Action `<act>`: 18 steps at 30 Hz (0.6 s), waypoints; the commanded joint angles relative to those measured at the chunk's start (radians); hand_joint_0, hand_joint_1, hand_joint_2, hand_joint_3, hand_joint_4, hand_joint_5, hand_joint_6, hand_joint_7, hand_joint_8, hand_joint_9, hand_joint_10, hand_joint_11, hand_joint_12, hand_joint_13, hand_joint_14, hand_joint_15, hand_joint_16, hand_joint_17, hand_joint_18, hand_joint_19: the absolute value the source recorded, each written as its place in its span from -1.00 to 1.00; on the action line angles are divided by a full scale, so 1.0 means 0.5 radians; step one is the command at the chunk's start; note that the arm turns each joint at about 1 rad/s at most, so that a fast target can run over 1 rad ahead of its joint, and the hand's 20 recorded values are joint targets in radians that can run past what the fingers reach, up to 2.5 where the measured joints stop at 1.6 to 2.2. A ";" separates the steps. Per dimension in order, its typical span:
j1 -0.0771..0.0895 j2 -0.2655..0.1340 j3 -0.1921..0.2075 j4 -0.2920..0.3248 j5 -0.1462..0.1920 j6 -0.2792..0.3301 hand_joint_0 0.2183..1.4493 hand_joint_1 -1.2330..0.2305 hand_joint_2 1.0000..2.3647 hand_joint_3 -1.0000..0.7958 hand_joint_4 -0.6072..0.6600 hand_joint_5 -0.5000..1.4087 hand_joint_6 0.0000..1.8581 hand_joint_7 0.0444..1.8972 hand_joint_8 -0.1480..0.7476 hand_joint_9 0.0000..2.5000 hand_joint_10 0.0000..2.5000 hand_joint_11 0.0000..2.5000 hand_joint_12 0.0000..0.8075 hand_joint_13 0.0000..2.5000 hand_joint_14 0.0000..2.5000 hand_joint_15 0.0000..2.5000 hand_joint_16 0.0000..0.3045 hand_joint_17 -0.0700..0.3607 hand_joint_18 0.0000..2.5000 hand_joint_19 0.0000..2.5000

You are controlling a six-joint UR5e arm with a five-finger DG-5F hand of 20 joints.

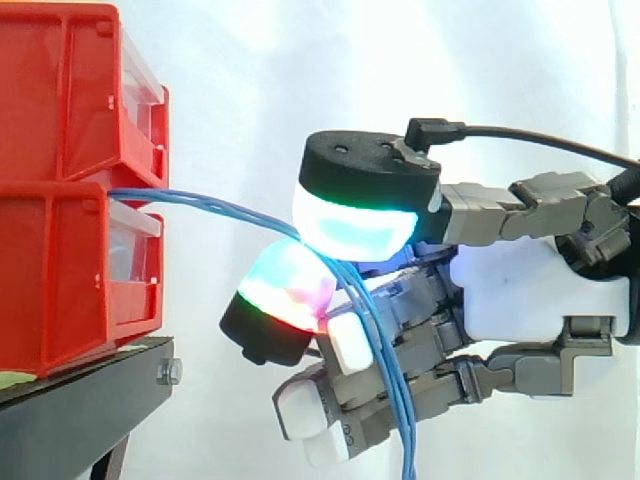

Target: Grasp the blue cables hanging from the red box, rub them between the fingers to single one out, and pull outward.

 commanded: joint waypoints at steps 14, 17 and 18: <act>0.006 0.007 0.010 -0.116 -0.008 0.118 -0.17 -0.55 -1.00 -0.44 0.13 -0.66 -0.01 0.04 -0.04 -0.20 -0.99 -0.53 -0.14 -0.33 -0.98 -0.56 -0.73 -0.25 -0.47 -0.64; 0.006 0.007 0.019 -0.119 -0.008 0.127 -0.31 -0.47 -1.00 -0.44 0.18 -0.65 -0.01 0.02 -0.02 -0.17 -0.98 -0.53 -0.14 -0.32 -0.98 -0.54 -0.73 -0.25 -0.47 -0.62; 0.006 0.007 0.022 -0.122 -0.008 0.130 -0.35 -0.44 -1.00 -0.44 0.19 -0.64 -0.02 0.03 -0.01 -0.16 -0.98 -0.53 -0.13 -0.32 -0.98 -0.54 -0.73 -0.25 -0.47 -0.61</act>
